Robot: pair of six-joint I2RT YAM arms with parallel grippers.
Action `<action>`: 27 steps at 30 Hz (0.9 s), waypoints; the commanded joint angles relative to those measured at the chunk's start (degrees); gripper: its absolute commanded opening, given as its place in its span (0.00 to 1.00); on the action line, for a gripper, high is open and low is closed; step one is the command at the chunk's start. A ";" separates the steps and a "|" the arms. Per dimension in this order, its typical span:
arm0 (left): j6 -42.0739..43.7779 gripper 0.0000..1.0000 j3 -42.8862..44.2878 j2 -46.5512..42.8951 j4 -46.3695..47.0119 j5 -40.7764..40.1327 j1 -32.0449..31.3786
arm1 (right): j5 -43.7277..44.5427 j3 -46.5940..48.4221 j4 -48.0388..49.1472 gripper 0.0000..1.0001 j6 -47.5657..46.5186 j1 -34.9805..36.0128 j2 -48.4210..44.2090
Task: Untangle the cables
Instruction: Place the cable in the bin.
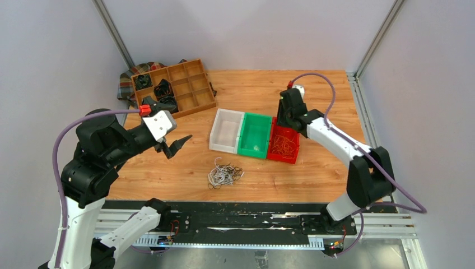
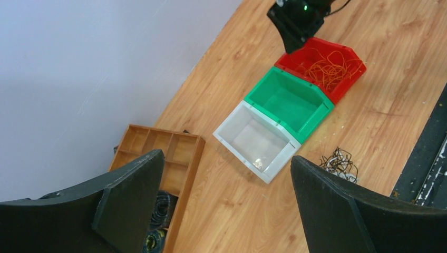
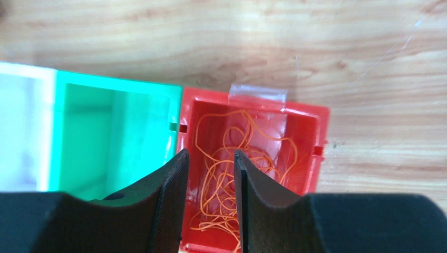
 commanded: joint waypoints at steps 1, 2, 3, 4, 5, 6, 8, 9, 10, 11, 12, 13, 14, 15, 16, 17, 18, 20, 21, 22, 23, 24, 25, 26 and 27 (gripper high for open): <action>0.99 0.94 0.04 -0.56 0.35 -0.77 -0.25 | -3.62 1.92 -1.48 0.38 -2.86 -2.72 -6.18; 0.99 0.94 -0.06 -0.48 0.39 -0.78 -0.25 | -3.88 1.87 -1.46 0.38 -3.04 -3.01 -6.65; 0.92 0.94 -0.20 -0.47 0.33 -0.71 -0.23 | -4.07 1.94 -1.36 0.39 -3.22 -3.30 -6.91; 0.81 0.93 -0.33 -0.40 0.39 -0.59 -0.25 | -4.12 2.03 -1.32 0.39 -3.52 -3.73 -6.90; 0.71 0.93 -0.43 -0.37 0.40 -0.55 -0.26 | -4.05 2.09 -1.27 0.39 -3.51 -4.14 -6.65; 0.62 0.93 -0.55 -0.30 0.21 -0.59 -0.23 | -4.09 2.08 -1.14 0.39 -3.45 -4.63 -6.24; 0.96 0.93 -0.57 -0.02 -0.92 -0.48 -0.23 | -5.07 2.07 -0.69 0.36 -3.18 -5.57 -4.87; 1.22 0.94 -0.63 0.11 -1.80 -0.42 -0.29 | -5.35 1.95 -0.54 0.35 -3.13 -5.76 -4.03; 1.42 0.94 -0.80 0.23 -2.47 -0.48 -0.23 | -5.31 1.87 -0.47 0.34 -3.12 -5.81 -3.28; 1.60 0.96 -1.12 0.19 -2.98 -0.74 -0.24 | -5.20 1.69 -0.40 0.33 -2.99 -5.78 -2.49; 1.72 0.98 -1.63 0.11 -3.27 -1.01 -0.23 | -5.08 1.33 -0.27 0.32 -2.72 -5.82 -1.63; 1.86 1.00 -2.06 0.00 -3.41 -1.29 -0.23 | -4.89 0.99 -0.17 0.31 -2.32 -5.82 -0.81; 1.98 0.99 -2.59 -0.10 -3.57 -1.46 -0.25 | -4.68 0.63 -0.10 0.30 -2.07 -5.82 0.02; 2.11 0.98 -3.09 -0.19 -3.87 -1.48 -0.25 | -4.48 0.21 -0.14 0.29 -1.73 -5.82 0.84; 2.10 0.98 -3.83 -0.12 -4.34 -1.44 -0.24 | -4.26 -0.27 -0.13 0.29 -1.29 -5.82 1.44; 2.26 0.98 -4.56 0.07 -5.04 -1.05 -0.23 | -4.27 -0.58 -0.12 0.28 -0.94 -5.75 1.83; 2.48 0.98 -5.47 0.31 -5.87 -0.52 -0.30 | -4.38 -0.79 -0.35 0.28 -0.78 -5.74 1.67; 2.25 0.98 -8.67 1.07 -6.47 -0.26 -0.23 | -4.28 -1.49 -0.34 0.29 -0.81 -5.11 -1.17; 2.08 0.98 -10.26 1.58 -6.46 -0.06 -0.27 | -3.61 -1.80 0.09 0.30 -1.33 -4.48 -3.12; 1.75 0.98 -11.60 2.22 -6.46 0.31 -0.28 | -2.74 -1.76 0.06 0.32 -2.12 -3.66 -5.26; 1.48 0.98 -12.87 3.11 -6.46 0.88 -0.33 | -1.93 -1.71 -0.24 0.35 -2.79 -2.85 -7.30; 1.34 0.98 -14.09 4.09 -6.39 1.61 -0.57 | -1.21 -1.86 -0.65 0.37 -3.29 -2.02 -9.44; 1.36 0.98 -15.28 5.13 -6.31 2.12 -0.99 | -0.86 -2.33 -0.72 0.40 -3.65 -1.13 -11.76; 1.62 0.98 -16.49 6.44 -6.20 2.41 -1.74 | -0.80 -2.97 -0.54 0.44 -3.90 -0.06 -14.03; 2.07 0.98 -17.74 7.75 -6.02 2.49 -2.60 | -0.88 -3.74 -0.29 0.46 -4.39 1.16 -16.04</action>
